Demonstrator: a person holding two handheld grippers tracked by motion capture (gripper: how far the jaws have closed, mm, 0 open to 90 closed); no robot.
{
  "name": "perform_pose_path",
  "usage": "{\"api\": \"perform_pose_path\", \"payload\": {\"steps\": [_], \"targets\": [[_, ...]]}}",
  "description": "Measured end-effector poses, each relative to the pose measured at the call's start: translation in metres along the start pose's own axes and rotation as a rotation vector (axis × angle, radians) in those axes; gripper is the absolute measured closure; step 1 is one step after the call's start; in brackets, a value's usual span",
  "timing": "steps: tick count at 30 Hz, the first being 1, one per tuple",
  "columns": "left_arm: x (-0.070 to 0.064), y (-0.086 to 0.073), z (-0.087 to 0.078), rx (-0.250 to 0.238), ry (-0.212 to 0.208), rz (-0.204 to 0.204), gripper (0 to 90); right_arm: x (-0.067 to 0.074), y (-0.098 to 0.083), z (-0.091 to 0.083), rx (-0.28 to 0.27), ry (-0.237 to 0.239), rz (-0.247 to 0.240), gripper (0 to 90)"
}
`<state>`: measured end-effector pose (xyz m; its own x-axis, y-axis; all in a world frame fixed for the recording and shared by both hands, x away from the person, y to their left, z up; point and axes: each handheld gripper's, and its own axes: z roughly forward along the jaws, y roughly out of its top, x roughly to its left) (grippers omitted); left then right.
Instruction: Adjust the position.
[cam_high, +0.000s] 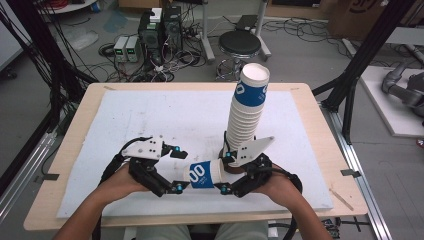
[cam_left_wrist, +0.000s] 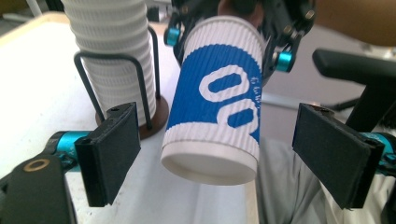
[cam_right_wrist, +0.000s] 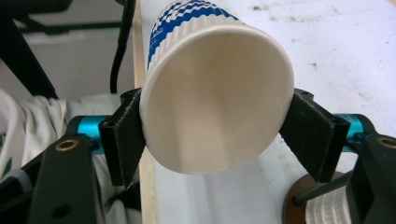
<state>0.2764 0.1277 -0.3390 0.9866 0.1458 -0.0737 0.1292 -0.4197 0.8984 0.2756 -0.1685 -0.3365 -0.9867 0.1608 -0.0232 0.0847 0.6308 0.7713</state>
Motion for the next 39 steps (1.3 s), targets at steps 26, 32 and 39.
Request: {"api": "perform_pose_path", "payload": {"steps": [26,32,39], "targets": [[0.001,0.01,0.047,0.349,-0.098,0.07,24.7,0.009,0.028,0.022,0.252,0.014,-0.106,27.0],[0.002,0.009,0.053,0.384,-0.106,0.071,27.3,0.012,0.029,0.025,0.282,0.016,-0.124,26.9],[0.0,0.006,0.059,0.41,-0.117,0.079,29.2,0.014,0.03,0.029,0.302,0.019,-0.142,27.0]]}}
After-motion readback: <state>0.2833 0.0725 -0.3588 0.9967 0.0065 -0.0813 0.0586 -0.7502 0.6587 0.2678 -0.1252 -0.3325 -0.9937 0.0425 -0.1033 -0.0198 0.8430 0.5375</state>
